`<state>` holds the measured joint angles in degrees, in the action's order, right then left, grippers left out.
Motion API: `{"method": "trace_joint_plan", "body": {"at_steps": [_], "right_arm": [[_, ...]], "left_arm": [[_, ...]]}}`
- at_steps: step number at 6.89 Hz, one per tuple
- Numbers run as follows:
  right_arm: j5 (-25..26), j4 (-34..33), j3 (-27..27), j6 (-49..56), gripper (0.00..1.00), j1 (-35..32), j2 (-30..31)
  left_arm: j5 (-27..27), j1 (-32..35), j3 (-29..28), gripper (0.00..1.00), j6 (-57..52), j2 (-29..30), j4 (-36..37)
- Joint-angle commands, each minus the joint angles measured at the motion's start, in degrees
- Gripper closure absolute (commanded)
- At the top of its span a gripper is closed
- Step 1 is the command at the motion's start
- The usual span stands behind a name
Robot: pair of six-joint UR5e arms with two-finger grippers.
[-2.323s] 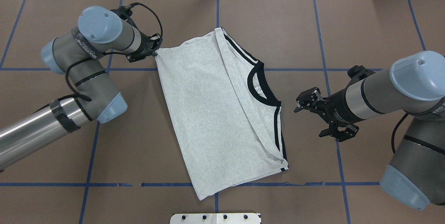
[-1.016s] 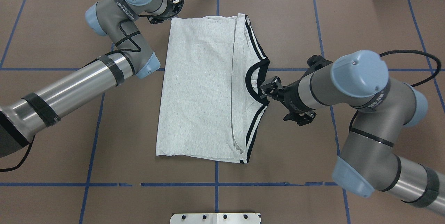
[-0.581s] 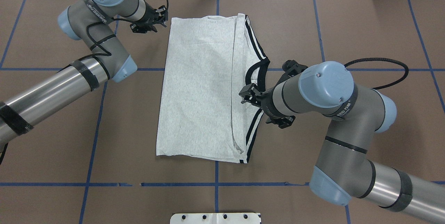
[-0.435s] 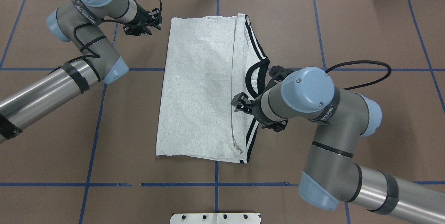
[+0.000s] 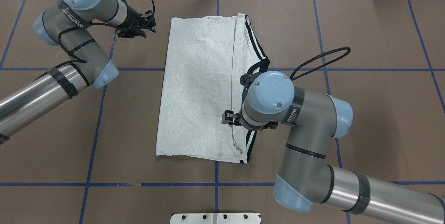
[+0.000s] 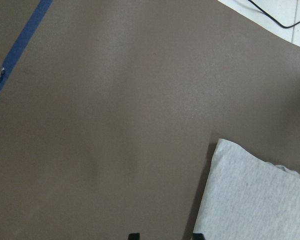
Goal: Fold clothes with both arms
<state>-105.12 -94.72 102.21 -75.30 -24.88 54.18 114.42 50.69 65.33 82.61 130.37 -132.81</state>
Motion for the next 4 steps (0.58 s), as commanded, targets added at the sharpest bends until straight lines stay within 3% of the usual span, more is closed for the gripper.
{"method": "trace_joint_plan", "body": {"at_steps": [1,4], "right_arm": [[-2.35,-8.53,-9.35,12.84,0.00,-0.17,-9.23],[-3.08,-20.99,-13.86,25.95,0.00,-0.08,-15.22]], "left_arm": [[0.01,0.02,0.23,0.54,0.01,-0.47,0.01],[-0.07,0.02,0.23,0.54,0.01,-0.65,0.01]]}}
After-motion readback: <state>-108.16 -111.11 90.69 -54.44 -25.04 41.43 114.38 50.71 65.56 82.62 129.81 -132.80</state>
